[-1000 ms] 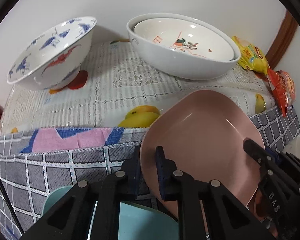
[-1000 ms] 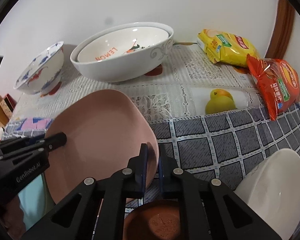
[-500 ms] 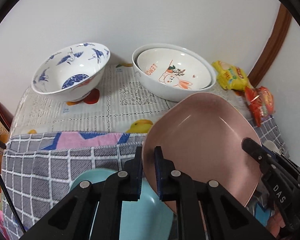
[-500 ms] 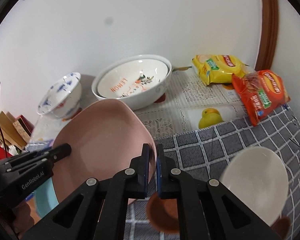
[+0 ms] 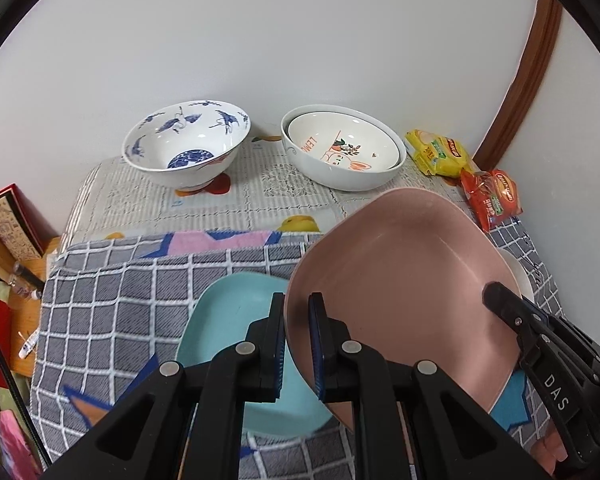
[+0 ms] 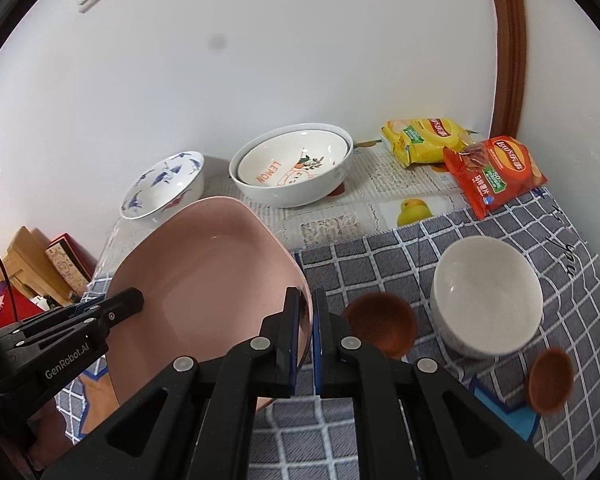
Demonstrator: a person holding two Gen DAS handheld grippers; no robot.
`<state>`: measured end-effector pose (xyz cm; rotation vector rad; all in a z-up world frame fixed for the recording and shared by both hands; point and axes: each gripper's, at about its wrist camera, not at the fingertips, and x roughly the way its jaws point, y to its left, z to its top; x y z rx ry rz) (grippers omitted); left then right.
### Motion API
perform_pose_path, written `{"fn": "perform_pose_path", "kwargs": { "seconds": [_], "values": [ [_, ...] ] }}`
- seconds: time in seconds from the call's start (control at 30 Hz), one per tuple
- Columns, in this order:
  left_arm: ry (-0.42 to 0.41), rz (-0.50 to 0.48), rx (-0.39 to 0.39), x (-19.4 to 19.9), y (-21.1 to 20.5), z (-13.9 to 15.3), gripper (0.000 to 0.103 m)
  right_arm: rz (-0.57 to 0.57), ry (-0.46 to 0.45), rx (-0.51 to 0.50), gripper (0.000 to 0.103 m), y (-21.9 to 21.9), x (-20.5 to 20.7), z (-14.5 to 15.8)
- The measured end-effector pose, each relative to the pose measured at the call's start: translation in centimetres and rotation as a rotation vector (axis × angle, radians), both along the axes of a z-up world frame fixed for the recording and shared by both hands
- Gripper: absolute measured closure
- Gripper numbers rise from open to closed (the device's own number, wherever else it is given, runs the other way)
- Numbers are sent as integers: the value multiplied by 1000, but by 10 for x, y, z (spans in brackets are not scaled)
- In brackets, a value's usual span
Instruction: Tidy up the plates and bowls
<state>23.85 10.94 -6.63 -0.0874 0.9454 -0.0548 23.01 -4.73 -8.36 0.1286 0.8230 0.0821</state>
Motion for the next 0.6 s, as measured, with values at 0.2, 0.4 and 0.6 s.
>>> {"fn": "perform_pose_path", "kwargs": {
  "seconds": [0.2, 0.4, 0.6],
  "values": [
    [-4, -2, 6, -21, 7, 6, 92, -10, -1, 24, 97, 6, -23, 4],
    [-21, -2, 3, -38, 8, 15, 92, -16, -21, 16, 97, 9, -41, 14],
    [-28, 3, 1, -50, 5, 19, 92, -11, -24, 15, 97, 7, -51, 20]
  ]
}}
